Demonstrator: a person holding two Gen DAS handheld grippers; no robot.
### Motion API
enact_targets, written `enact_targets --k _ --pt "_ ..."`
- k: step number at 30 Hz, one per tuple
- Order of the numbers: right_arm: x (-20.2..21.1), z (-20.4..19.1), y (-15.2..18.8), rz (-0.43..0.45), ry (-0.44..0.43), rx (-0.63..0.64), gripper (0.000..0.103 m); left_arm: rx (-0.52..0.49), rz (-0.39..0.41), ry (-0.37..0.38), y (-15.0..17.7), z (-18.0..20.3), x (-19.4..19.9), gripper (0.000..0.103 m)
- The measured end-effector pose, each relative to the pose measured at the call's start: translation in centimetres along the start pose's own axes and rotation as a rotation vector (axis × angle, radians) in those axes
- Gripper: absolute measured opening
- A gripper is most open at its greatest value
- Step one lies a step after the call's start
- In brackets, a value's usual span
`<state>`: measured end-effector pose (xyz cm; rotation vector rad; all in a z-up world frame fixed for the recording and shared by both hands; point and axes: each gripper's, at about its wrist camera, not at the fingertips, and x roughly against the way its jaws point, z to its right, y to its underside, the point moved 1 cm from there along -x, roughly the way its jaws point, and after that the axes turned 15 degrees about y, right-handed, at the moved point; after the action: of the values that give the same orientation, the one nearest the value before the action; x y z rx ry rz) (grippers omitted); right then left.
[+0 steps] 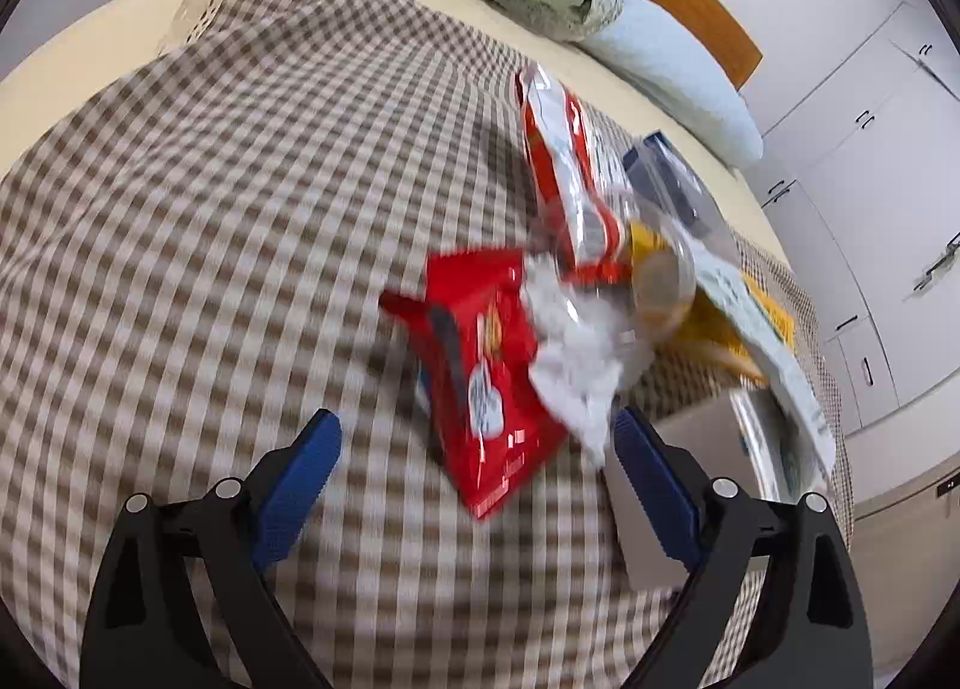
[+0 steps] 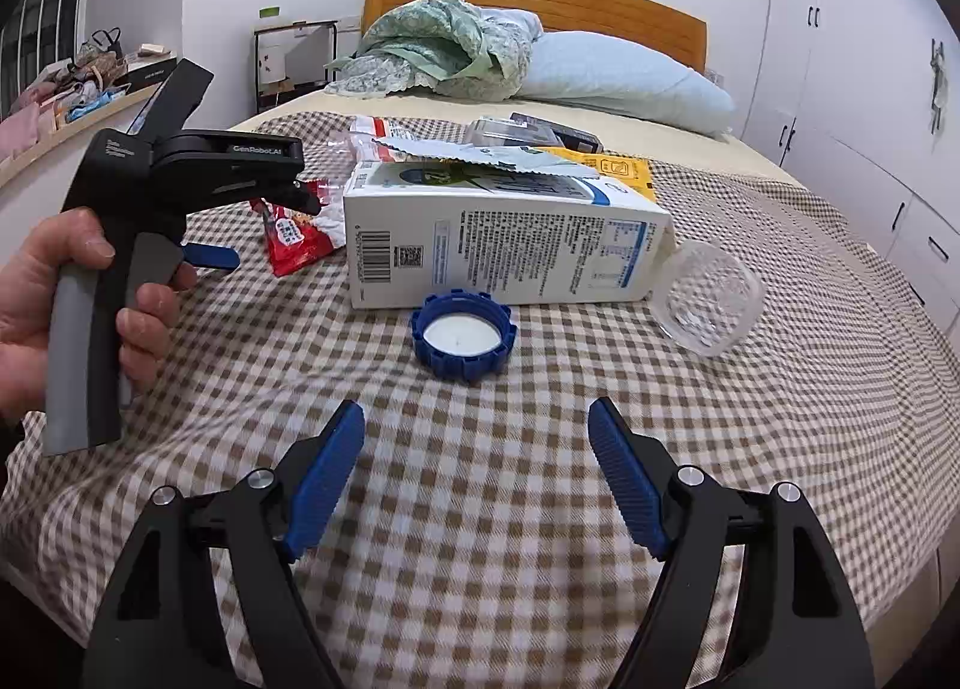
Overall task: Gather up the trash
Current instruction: 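Grasp the red snack wrapper with the left tool while the right tool grasps the blue cap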
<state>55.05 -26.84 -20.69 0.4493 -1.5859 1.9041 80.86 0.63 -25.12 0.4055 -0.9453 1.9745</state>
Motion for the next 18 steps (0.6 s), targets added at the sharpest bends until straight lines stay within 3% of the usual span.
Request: enact_targets --k 7,11,13,15,18 --pt "-2.5 -0.7 -1.5 -0.017 -0.041 -0.033 0.074 -0.032 -0.031 -0.003 -1.4 2.3 -4.0 0.089" --pt "-3.5 -1.1 -1.9 -0.034 -0.054 -0.035 0.074 -0.074 -0.017 -0.056 -1.7 3.1 -5.9 0.087" --pt "-3.8 -1.2 -2.1 -0.045 -0.068 -0.037 0.074 -0.054 0.005 -0.059 -2.2 3.1 -6.2 0.078" --pt "-4.4 -1.1 -2.4 -0.066 -0.076 -0.049 0.074 -0.039 0.008 -0.091 -2.2 2.9 -6.3 0.054" --pt "-5.6 -1.3 -2.4 -0.106 -0.091 -0.06 0.074 -0.107 -0.026 -0.114 -2.0 2.9 -6.4 0.052"
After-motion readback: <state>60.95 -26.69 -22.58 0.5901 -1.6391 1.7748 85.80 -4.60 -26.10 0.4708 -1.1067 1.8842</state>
